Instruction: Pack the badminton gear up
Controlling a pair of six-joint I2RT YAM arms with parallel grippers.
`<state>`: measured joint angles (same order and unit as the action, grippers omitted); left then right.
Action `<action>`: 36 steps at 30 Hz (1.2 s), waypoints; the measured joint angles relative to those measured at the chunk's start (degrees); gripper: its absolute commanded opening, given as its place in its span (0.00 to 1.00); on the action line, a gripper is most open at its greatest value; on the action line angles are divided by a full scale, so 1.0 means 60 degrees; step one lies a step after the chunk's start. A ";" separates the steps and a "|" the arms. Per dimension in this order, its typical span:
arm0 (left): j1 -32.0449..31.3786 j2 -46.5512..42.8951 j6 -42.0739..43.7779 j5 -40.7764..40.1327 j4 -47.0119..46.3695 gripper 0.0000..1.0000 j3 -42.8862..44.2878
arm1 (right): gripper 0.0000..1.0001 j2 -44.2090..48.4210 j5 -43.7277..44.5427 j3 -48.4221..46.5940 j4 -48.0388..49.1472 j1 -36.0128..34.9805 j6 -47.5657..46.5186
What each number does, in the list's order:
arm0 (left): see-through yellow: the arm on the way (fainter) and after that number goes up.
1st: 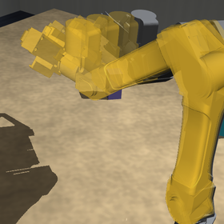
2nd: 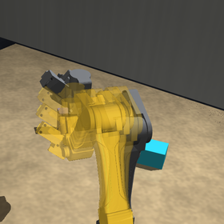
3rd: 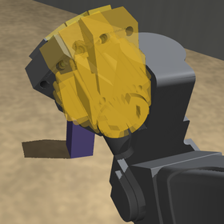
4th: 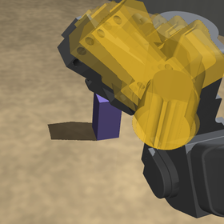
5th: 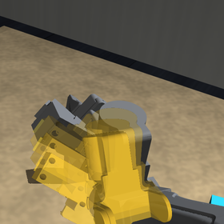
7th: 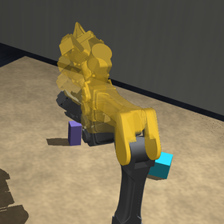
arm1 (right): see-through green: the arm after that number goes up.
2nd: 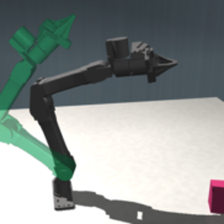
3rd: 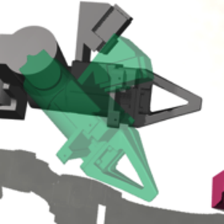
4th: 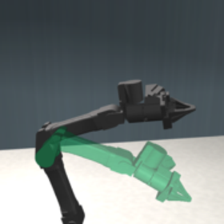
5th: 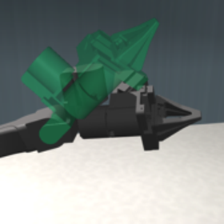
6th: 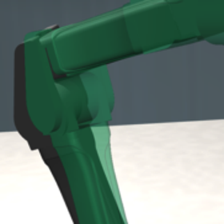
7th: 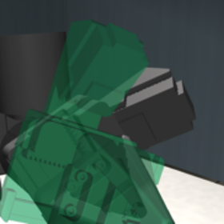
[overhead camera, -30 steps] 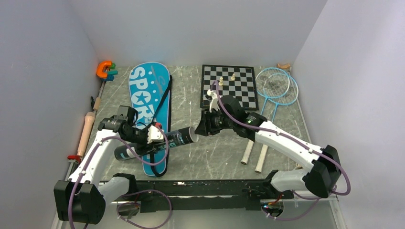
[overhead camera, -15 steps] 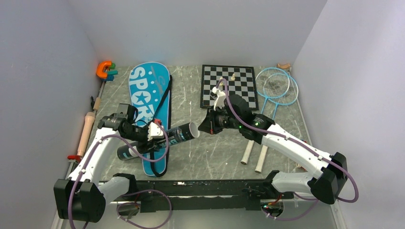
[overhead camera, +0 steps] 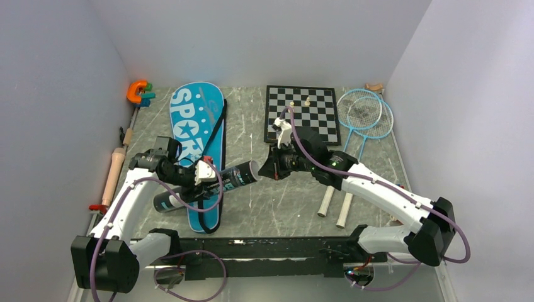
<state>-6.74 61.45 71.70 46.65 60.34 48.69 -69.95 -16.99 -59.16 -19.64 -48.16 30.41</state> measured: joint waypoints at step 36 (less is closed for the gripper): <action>0.0029 0.0208 -0.0601 0.0415 -0.0124 0.00 0.0321 | 0.00 -0.0495 -0.0189 -0.0477 0.0601 0.0597 -0.0029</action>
<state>-6.57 62.70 68.10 49.15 59.59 50.61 -72.93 -18.13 -62.02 -16.03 -44.58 30.24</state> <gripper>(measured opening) 0.701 0.008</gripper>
